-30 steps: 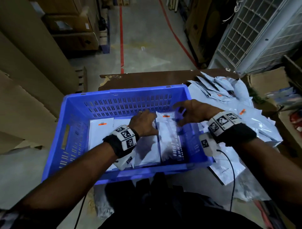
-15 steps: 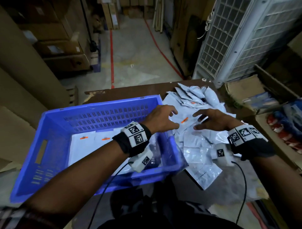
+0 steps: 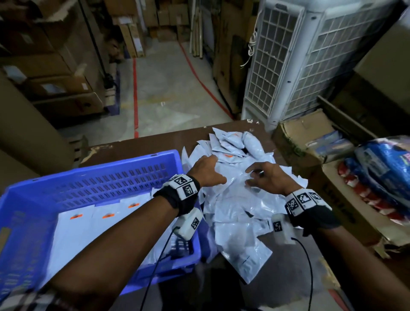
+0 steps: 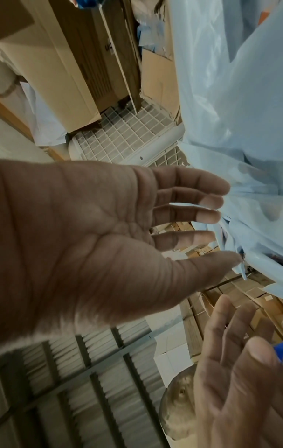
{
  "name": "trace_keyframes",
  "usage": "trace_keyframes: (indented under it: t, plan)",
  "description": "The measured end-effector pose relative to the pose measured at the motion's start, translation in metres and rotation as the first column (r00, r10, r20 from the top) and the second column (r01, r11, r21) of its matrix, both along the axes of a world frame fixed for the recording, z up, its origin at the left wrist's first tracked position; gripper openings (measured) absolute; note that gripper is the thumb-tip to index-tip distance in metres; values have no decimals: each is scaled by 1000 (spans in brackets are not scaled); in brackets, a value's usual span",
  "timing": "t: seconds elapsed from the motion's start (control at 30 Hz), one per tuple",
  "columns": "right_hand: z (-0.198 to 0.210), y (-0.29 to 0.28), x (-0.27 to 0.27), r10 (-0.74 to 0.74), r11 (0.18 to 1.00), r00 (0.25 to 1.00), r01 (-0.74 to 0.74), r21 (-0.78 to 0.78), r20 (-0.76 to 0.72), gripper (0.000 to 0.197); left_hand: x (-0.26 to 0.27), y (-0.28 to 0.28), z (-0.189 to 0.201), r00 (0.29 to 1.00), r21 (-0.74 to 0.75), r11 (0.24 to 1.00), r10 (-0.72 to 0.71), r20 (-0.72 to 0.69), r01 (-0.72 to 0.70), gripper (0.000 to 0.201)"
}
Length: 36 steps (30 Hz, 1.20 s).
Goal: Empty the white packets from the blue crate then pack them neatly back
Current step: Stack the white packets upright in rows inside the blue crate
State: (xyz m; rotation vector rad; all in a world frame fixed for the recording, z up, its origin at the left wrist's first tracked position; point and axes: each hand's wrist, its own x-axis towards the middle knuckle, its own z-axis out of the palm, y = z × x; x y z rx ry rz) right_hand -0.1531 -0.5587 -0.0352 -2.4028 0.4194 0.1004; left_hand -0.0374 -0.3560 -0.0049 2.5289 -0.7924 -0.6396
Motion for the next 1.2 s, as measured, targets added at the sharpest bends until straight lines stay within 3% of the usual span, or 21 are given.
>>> trace_keyframes:
  t: [0.17,0.3,0.5,0.77,0.9,1.0,1.2]
  plan:
    - [3,-18,30,-148,989,980,147,19,130,32,12,-19,-5,996,-45,995,86,-3,-86,73]
    - [5,-39,53,-289,952,919,305,-20,267,62,21,-36,-1,993,-109,987,121,7,-120,74]
    - [-12,-62,79,-332,939,940,337,-62,78,99,41,-71,3,993,-158,986,63,95,-48,65]
    - [-37,-73,95,-236,972,964,236,19,118,96,72,-112,-13,973,-48,987,-142,183,153,78]
    - [-42,-73,99,-219,976,967,215,38,129,81,83,-124,-22,951,17,979,-203,232,205,76]
    - [-47,-73,102,-221,975,963,216,46,154,82,91,-133,-32,948,119,971,-230,218,208,76]
    - [-50,-70,102,-180,983,955,184,4,235,79,93,-139,-53,948,233,956,-231,220,179,57]
